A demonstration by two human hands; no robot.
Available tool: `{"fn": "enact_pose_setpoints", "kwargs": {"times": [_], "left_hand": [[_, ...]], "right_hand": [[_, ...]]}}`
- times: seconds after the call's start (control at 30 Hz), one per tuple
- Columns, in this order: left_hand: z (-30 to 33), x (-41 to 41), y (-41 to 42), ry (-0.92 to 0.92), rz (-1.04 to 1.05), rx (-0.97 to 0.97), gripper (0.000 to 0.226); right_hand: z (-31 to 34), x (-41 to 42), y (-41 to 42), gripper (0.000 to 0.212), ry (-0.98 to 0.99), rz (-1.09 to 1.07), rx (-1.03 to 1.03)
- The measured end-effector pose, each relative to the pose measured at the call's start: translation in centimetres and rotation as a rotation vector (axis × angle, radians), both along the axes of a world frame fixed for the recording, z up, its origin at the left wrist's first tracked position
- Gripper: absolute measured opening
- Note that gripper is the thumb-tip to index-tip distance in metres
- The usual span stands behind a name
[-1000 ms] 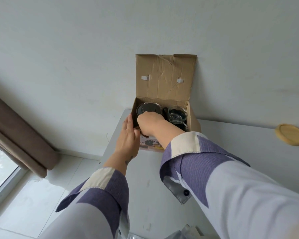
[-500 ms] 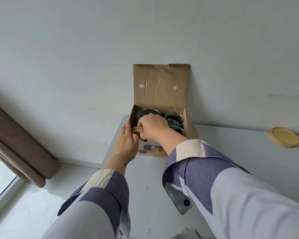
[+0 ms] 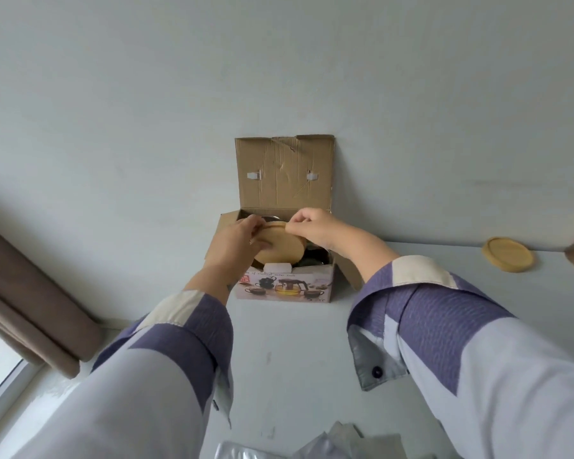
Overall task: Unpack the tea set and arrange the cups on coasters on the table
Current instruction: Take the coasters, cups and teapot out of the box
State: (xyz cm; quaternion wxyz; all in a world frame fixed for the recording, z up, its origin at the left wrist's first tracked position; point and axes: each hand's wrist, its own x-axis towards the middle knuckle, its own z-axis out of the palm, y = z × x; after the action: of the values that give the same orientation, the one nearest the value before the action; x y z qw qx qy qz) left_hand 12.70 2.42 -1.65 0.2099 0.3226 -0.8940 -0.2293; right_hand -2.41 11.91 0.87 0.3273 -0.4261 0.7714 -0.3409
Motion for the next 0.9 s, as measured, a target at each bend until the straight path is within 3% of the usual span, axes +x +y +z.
{"fn": "enact_pose_setpoints", "kwargs": {"times": [0.13,0.37,0.5,0.67,0.9], "left_hand": [[2.0,-2.6,3.1,-0.032,-0.2,-0.286,0.023],[2.7,-8.8,9.4,-0.072,-0.488,-0.439,0.027],[0.5,-13.2,13.6,-0.022,-0.437,-0.268,0.043],[-5.3,-17.7,18.4,-0.247,-0.28,0.063,0.054],[-12.9,-21.3,21.1,-0.408,-0.251,0.115,0.049]], "right_hand": [[-0.3,-2.1,2.8,0.066,-0.272,-0.048,0.14],[-1.0,-6.9,10.1,0.029,-0.403,-0.087,0.103],[-2.3,-10.2,14.7,0.034,-0.283,-0.297,0.058],[-6.3,-14.7,20.2,0.052,-0.023,-0.52,0.181],[-11.9,-20.2,22.6,0.062,0.277,-0.534,0.236]]}}
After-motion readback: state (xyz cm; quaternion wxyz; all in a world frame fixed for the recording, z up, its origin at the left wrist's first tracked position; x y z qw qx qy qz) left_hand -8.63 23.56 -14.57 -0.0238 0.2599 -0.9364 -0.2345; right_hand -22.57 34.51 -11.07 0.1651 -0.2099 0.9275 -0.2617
